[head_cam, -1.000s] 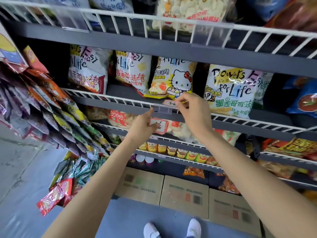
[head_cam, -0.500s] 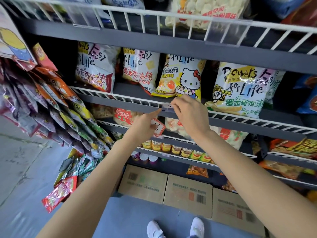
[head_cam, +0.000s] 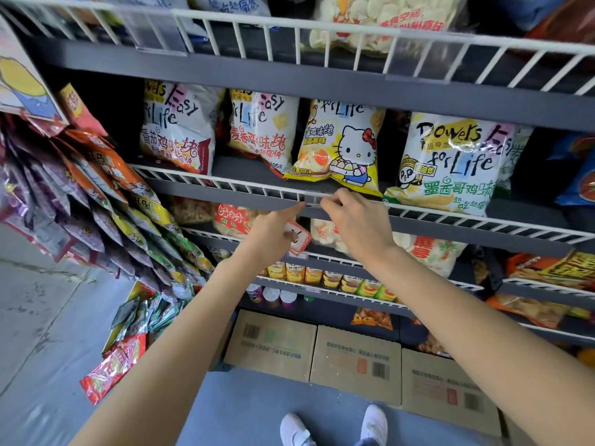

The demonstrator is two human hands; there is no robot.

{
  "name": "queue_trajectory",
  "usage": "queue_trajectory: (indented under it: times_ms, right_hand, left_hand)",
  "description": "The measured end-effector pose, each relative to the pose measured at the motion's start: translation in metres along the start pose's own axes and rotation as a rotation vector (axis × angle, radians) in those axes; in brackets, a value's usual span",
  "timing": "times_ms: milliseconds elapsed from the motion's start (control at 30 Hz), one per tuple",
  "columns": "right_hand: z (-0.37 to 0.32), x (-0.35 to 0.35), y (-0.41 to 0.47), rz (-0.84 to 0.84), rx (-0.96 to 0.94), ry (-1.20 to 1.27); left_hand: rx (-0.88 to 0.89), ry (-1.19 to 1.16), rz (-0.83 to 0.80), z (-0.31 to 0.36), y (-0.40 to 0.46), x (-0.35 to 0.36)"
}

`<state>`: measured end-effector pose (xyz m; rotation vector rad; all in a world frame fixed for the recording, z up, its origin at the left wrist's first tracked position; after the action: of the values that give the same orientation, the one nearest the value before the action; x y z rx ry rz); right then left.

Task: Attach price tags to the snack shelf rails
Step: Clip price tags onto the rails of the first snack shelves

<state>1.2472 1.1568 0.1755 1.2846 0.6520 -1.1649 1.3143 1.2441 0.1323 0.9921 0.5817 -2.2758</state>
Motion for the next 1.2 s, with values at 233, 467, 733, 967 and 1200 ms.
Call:
queue_trajectory:
  times_ms: [233,467,733,967,1200]
  right_hand:
    - [-0.002,-0.002,-0.005,-0.021,0.017,-0.021]
    - [-0.002,0.001,0.003,-0.071,0.017,-0.025]
    - [-0.001,0.001,0.003,-0.13,0.033,-0.017]
    - [-0.001,-0.006,0.006,-0.229,-0.05,-0.036]
    - [0.004,-0.008,-0.001,-0.229,-0.011,0.129]
  left_hand:
    - [0.008,-0.005,-0.008,0.0,0.0,-0.001]
    - [-0.006,-0.026,0.022,0.003,-0.001,-0.002]
    - [-0.071,-0.278,0.288,-0.006,-0.015,-0.034]
    - [-0.106,-0.364,0.524,0.004,-0.039,-0.051]
    - [-0.18,-0.444,0.594,0.01,-0.054,-0.048]
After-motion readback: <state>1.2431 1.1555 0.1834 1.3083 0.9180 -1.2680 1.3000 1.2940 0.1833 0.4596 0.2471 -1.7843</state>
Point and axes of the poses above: each hand's wrist, its own y-axis towards the middle knuckle, its own x-axis out of the palm, z = x × y, the point moved 8 cm from there along y, towards the middle knuckle, and after that the axes turned 7 degrees about -y, right-handed, at the moved point
